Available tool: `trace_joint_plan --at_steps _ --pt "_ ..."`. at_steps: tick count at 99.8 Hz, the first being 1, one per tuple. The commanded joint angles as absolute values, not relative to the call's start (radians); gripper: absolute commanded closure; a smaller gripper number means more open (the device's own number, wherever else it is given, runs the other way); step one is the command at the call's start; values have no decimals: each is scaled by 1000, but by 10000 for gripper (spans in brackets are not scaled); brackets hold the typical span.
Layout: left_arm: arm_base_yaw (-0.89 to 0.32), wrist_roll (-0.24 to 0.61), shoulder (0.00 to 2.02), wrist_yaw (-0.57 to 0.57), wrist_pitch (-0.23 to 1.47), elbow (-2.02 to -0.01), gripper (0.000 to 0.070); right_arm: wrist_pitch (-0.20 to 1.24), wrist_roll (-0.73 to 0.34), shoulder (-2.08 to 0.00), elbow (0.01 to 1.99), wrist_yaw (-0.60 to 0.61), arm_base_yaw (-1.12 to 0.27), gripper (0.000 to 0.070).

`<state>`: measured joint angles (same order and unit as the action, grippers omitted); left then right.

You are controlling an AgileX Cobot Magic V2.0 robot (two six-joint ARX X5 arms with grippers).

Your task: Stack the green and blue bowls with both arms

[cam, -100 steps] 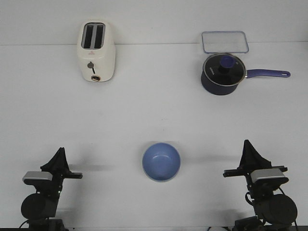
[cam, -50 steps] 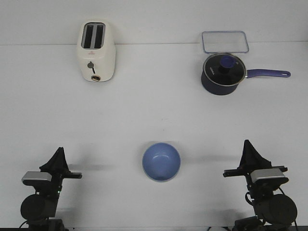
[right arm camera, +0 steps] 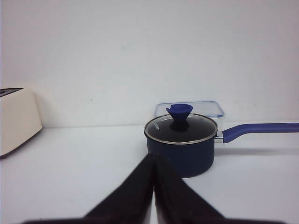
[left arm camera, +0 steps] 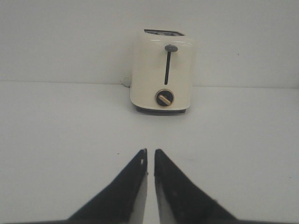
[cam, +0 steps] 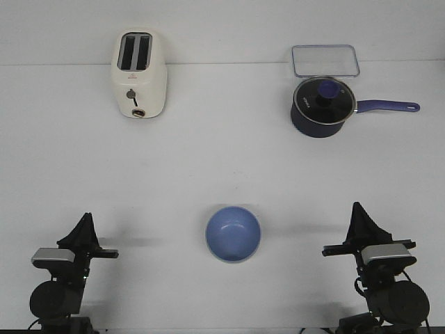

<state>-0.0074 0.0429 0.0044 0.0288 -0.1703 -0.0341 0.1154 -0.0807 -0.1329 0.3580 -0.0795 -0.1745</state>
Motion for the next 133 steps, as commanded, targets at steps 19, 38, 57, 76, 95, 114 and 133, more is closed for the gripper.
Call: trace_joint_plan --at_steps 19,38,57,76,95,114,133 --pt "-6 38 3 27 -181 -14 685 104 150 -67 260 -36 -71 700" --pt "-6 38 3 27 -181 -14 685 86 281 -1 122 -15 -27 700" --pt "-6 38 3 27 -181 -14 685 -52 321 -1 12 -17 -27 700" --pt "-6 38 3 27 -181 -14 685 -24 305 -1 13 -17 -27 700" --pt "-6 38 3 27 -181 -14 685 -28 306 -1 13 -19 -27 700" --pt "-6 38 3 27 -181 -14 685 -29 306 -1 13 -19 -27 700" --pt "-6 38 3 27 -181 -14 685 -29 306 -1 13 -19 -27 700"
